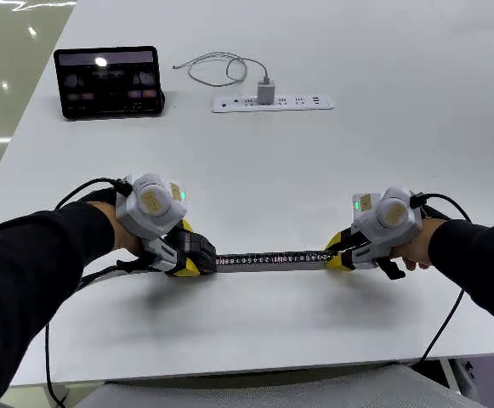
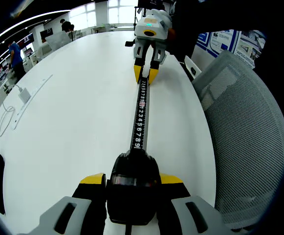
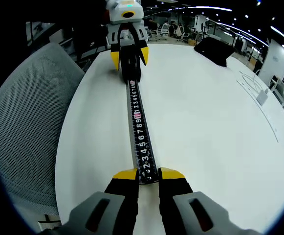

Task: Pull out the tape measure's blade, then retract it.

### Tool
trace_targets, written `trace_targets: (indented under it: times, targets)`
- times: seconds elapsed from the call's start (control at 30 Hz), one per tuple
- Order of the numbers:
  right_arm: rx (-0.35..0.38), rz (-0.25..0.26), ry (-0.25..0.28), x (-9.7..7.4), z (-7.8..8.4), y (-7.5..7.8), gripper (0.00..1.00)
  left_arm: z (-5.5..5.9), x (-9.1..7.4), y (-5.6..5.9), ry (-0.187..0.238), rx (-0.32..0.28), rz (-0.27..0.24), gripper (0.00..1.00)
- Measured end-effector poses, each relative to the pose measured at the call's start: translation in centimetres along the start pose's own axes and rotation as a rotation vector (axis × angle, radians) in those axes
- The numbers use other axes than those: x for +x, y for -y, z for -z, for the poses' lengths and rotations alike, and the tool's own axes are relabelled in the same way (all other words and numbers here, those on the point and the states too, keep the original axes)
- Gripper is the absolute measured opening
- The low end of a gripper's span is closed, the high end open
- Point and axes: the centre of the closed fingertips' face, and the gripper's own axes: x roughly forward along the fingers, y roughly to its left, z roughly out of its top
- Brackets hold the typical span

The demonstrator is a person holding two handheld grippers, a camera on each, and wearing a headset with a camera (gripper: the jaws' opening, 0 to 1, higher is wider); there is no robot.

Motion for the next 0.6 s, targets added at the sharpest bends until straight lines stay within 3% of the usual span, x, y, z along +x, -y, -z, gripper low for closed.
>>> trace_targets:
  times: [0.6]
  targets:
    - [0.004,-0.008,0.001,-0.82,0.79,-0.02,0.1,-0.04,0.04,-0.04,-0.004,-0.009,-0.003,0.35]
